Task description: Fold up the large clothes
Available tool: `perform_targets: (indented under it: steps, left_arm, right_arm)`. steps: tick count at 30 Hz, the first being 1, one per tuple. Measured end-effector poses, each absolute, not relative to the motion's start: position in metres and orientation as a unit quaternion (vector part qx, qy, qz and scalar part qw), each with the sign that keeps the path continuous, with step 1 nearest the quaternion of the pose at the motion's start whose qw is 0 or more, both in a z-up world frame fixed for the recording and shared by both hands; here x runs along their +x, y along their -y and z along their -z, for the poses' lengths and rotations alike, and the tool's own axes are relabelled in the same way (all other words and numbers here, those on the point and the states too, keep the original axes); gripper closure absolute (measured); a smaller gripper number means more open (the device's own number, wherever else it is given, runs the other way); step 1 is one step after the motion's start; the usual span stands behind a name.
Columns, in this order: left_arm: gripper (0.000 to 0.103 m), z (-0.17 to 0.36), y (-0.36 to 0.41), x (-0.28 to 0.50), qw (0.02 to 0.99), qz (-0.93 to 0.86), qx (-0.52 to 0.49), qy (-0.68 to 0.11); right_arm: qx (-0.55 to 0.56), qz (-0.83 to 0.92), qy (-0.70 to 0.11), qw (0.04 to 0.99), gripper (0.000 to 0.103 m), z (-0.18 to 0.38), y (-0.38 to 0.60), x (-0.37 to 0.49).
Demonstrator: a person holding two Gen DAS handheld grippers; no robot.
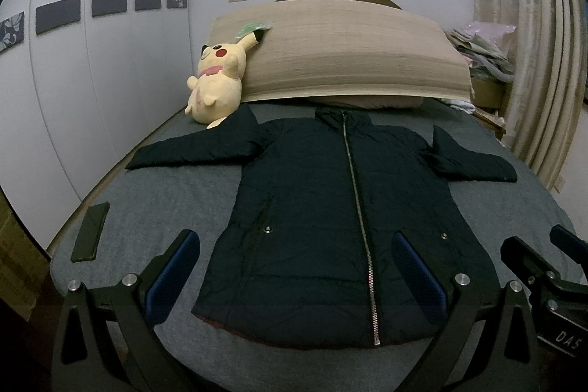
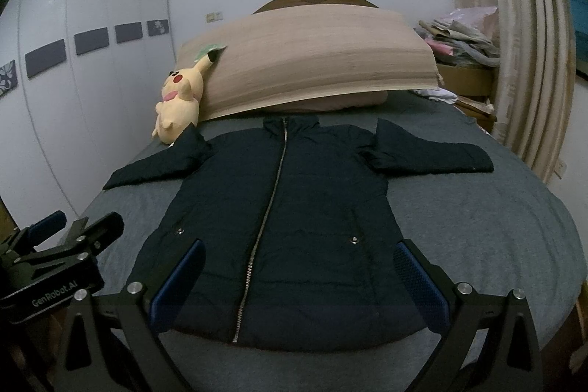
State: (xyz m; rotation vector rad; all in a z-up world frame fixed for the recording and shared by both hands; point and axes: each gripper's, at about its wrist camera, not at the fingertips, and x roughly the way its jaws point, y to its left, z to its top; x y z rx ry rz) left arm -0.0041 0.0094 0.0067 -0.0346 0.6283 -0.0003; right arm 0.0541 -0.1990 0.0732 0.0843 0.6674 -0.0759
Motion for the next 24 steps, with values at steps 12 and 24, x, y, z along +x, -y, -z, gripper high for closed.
perform_targets:
  steps: [12, 24]
  left_arm:
    - [0.000, -0.0064, -0.0094, -0.0051, 0.951, 0.000, -0.017, -0.308]
    - [0.000, -0.0052, -0.0102, -0.0058, 0.951, 0.001, -0.018, -0.308]
  right_arm:
    - [0.041, 0.037, -0.327, 0.943, 0.000, -0.0733, 0.1976, 0.0542]
    - [0.040, 0.036, -0.328, 0.943, 0.000, -0.0727, 0.1963, 0.0539]
